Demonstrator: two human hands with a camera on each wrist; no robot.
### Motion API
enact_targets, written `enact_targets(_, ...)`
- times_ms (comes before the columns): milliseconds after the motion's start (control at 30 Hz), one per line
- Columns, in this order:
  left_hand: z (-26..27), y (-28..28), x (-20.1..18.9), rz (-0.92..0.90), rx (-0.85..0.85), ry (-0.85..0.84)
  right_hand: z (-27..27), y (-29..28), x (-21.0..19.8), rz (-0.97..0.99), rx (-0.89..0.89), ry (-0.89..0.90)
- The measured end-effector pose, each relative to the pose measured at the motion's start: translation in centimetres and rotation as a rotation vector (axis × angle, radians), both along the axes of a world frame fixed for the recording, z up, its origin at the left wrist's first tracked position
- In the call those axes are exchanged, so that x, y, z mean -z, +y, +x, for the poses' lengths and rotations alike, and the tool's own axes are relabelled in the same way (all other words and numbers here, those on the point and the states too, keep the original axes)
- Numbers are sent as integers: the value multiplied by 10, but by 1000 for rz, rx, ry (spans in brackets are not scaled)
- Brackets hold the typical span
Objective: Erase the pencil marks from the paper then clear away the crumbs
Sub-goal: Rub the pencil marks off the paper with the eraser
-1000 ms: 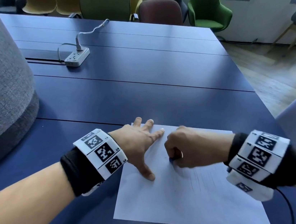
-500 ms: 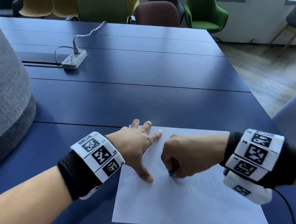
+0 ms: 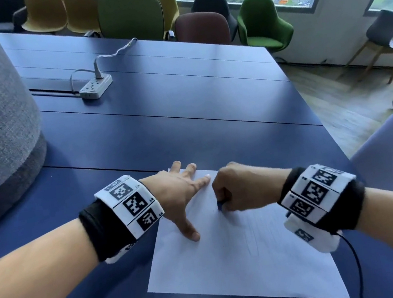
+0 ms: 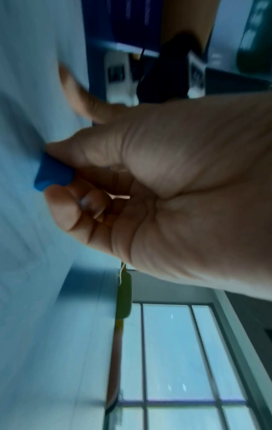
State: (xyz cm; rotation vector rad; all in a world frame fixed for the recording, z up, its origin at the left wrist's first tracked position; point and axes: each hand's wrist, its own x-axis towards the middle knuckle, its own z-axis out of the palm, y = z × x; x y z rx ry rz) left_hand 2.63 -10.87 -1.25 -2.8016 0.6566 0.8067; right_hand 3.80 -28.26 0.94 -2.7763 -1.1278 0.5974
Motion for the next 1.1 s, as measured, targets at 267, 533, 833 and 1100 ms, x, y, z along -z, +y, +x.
enact_targets(267,-1,-1,-3,9,-16,16,-13,-5,4,-29,-44,73)
enact_targets(533,-1,0,-2,2,-21,8,22,-10,9,75,95,-66)
enact_targets(833,1,1,0,-3,-15,-2,44,-10,5,101,134,-54)
enact_targets(1100,1,0,1,3,-9,6,30,-8,7,41,41,40)
